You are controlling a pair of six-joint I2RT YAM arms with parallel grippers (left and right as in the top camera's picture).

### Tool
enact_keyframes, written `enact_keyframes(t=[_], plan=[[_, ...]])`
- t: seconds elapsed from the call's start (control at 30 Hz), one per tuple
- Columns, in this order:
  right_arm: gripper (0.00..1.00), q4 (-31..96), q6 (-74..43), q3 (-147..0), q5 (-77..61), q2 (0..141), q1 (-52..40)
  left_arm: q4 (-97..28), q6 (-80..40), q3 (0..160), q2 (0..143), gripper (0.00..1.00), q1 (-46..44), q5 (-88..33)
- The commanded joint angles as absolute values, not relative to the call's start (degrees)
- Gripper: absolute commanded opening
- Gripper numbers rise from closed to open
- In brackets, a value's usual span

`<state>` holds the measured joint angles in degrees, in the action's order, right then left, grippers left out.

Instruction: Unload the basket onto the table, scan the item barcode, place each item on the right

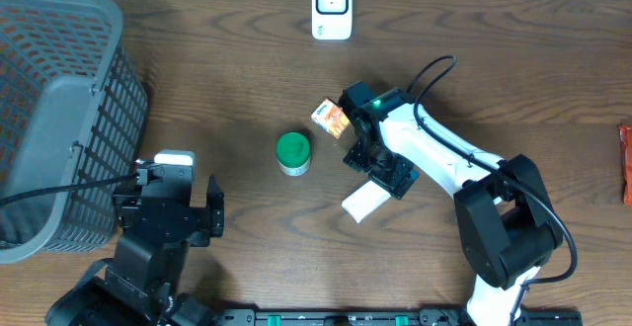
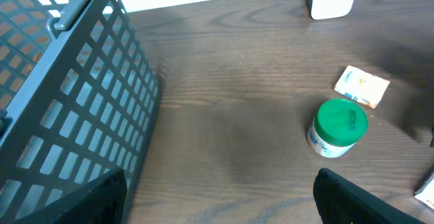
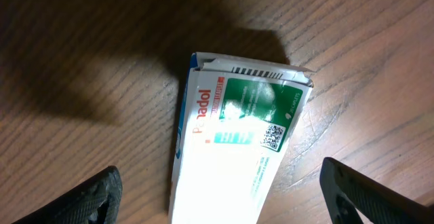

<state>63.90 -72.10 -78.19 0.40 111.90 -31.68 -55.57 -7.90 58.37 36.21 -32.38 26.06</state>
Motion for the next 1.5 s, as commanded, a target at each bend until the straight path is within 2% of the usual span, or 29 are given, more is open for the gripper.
enact_keyframes(t=[0.0,0.27,0.53,0.8,1.13,1.33,1.47], plan=[[0.90,64.3,-71.3,-77.9,2.1,112.0,-31.6,-55.7,-8.3,58.2,36.0,0.88,-32.6,26.6],[0.94,61.5,-72.2,-74.4,5.1,112.0,-31.6,-55.7,-8.3,58.2,36.0,0.88,-32.6,26.6],[0.92,53.4,-73.1,-68.3,4.2,112.0,-31.6,-55.7,-8.3,58.2,36.0,0.88,-32.6,26.6],[0.89,50.5,-74.7,-64.3,3.8,112.0,-31.6,-55.7,-8.3,58.2,36.0,0.88,-32.6,26.6],[0.75,46.9,-75.8,-59.7,1.0,112.0,-31.6,-55.7,-8.2,58.2,36.0,0.88,-32.6,26.6],[0.61,47.0,-76.2,-59.0,0.6,112.0,-31.6,-55.7,-8.3,58.2,36.0,0.88,-32.6,26.6],[0.59,47.2,-76.2,-59.0,-1.3,112.0,-31.6,-55.7,-8.3,58.2,36.0,0.88,-32.6,26.6]])
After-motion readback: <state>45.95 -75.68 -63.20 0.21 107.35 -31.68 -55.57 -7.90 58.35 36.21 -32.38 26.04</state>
